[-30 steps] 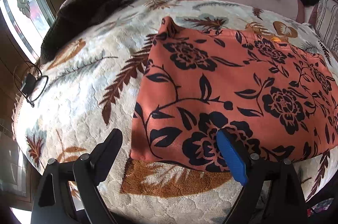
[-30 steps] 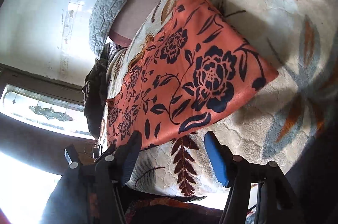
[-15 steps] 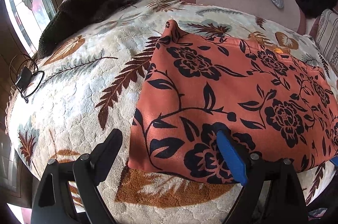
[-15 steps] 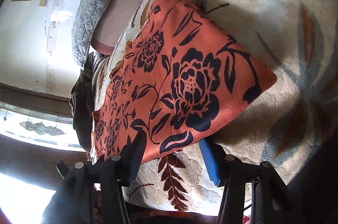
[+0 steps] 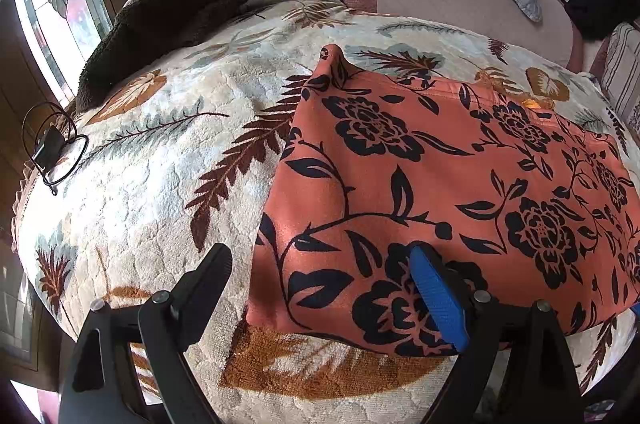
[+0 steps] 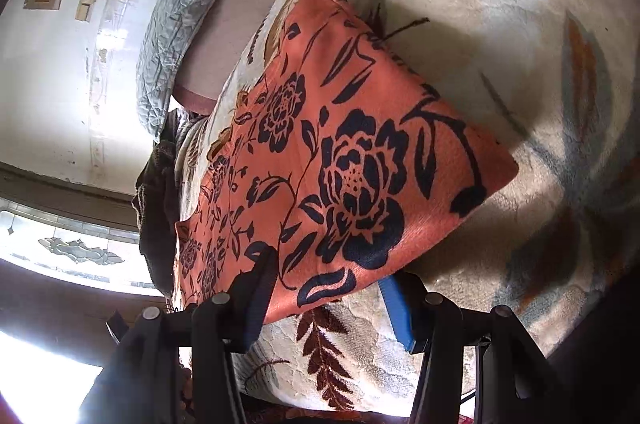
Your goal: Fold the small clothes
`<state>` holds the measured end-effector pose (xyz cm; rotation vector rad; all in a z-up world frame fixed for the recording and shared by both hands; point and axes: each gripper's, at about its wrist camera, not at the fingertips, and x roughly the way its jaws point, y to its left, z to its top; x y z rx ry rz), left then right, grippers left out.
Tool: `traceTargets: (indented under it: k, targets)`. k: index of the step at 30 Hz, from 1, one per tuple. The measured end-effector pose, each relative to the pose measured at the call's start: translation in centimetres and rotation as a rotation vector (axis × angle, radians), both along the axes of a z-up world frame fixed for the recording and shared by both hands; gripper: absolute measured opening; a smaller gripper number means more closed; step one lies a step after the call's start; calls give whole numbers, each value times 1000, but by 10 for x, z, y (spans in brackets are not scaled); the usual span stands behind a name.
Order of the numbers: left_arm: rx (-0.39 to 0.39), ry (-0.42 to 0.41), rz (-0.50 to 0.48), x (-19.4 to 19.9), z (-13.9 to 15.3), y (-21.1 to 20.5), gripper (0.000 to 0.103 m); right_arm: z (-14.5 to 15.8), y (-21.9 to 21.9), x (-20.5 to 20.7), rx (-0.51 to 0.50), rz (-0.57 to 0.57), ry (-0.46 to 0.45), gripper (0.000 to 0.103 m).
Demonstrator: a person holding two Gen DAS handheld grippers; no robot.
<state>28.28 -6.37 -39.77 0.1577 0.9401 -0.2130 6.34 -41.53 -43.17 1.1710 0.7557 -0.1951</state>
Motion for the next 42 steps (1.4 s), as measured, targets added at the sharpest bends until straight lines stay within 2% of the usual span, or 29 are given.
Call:
traceTargets:
  k: [6,10,14,16,17,18,19,21,22,24,27,28,30,32,34,38,40,41,42]
  targets:
    - [-7,44,-5,5,-10,-2,91,-8,-20,10,40,-72,-19,54]
    - [-63,68,6,7,-8,6,91,-11,-28,14,80,-117,-45,54]
    - [-137,-49,21,-5,17,19,91,-7,-26,5,65,-117,-56,54]
    - [-116,-15,37,1,9,19,91,-8,-27,3,64,-128,-57,54]
    - [-85,40,42,7,-1,16,91,-9,-28,4,66,-132,-55,52]
    - [-58,100,43,13,-14,13,91,-10,-29,6,58,-137,-45,42]
    - [-77,122,50,15,-19,14,91,-11,-30,8,42,-137,-26,32]
    - [-125,107,53,13,-13,19,91,-14,-31,9,37,-142,-17,27]
    - [-121,105,46,13,-12,18,91,-15,-31,8,39,-146,-22,26]
    - [-121,81,53,10,-7,18,91,-14,-31,9,28,-145,-24,25]
    - [-131,-9,63,4,6,23,91,-15,-31,11,32,-151,-24,26]
    - [-113,6,64,6,3,22,91,-17,-32,10,51,-160,-27,27]
    - [-72,124,51,16,-21,16,91,-20,-34,9,74,-170,-32,27]
    - [-115,100,66,12,-17,21,91,-21,-33,9,73,-170,-34,27]
    - [-106,89,55,11,-13,21,91,-21,-33,8,72,-169,-37,27]
    - [-123,40,98,8,-4,32,91,-22,-32,7,76,-165,-44,27]
    - [-87,73,102,11,-12,34,91,-25,-33,6,102,-176,-52,27]
    - [-101,104,91,12,-19,34,92,-27,-33,5,114,-182,-57,27]
    - [-119,96,89,9,-20,36,92,-28,-33,4,120,-185,-60,27]
